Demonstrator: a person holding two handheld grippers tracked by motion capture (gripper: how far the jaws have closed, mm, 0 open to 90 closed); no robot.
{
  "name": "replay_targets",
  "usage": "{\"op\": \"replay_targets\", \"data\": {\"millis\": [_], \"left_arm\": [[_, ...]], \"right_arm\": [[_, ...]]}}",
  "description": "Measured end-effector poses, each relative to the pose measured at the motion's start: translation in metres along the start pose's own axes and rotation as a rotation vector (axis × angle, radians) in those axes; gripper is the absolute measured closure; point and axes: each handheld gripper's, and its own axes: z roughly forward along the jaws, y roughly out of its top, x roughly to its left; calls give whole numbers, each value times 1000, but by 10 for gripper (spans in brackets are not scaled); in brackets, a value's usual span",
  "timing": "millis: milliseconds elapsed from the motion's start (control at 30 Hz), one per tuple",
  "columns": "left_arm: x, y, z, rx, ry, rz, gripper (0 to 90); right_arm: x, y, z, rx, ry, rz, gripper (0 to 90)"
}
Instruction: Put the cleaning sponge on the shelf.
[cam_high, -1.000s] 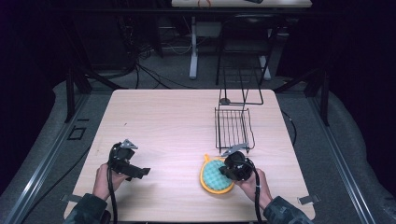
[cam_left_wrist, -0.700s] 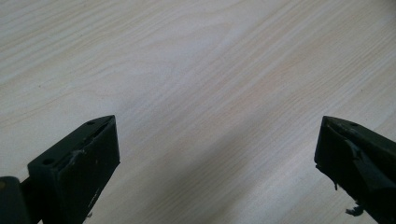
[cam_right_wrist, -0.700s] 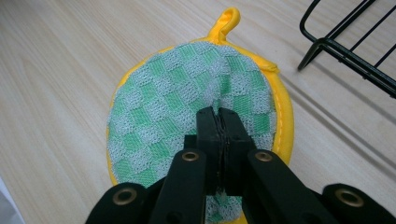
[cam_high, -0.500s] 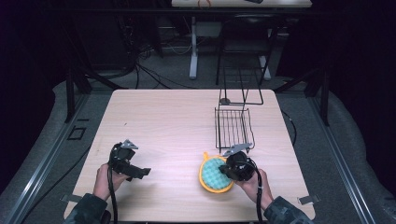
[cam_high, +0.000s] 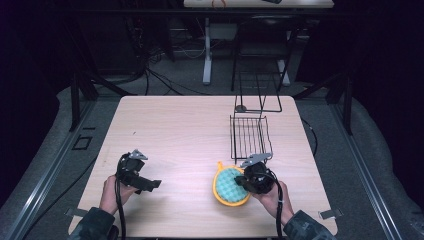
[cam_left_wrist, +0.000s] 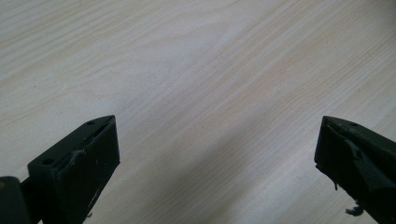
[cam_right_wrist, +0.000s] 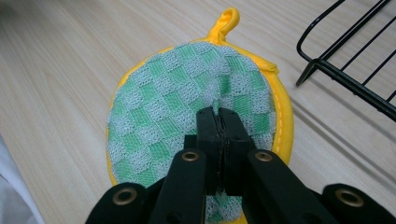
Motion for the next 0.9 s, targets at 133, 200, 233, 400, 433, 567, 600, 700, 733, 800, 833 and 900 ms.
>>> {"op": "replay_targets", "data": {"millis": [133,200,233,400,433,567,600,700,733,800,833,900], "left_arm": [[0,0,0,-2,1,0,0],[0,0,0,1,-3,2,0],[0,0,0,1,-4,1,0],[-1,0,1,2,-1,3,0],[-1,0,1,0,-2,2,0],[0,0,2,8,-5,4,0],[0,-1,2,12,-12,4,0],[0,-1,2,12,-13,4,0],[0,-1,2,12,-13,3,0],[0,-1,2,12,-13,3,0],[0,-1,2,12,-12,3,0],[0,-1,2,12,-12,6,0]], "right_arm": [[0,1,-4,-10,4,-2,892],[0,1,-6,-20,0,2,892],[0,2,-8,-20,-1,3,892],[-1,2,-12,-38,-5,4,892],[-1,2,-13,-40,-10,2,892],[-2,3,-17,-60,-16,-1,892],[-2,3,-18,-61,-17,2,892],[-2,3,-21,-72,-22,3,892],[-3,3,-21,-74,-21,5,892],[-3,4,-22,-77,-23,11,892],[-4,4,-23,-79,-25,12,892],[-4,4,-24,-81,-26,10,892]]}}
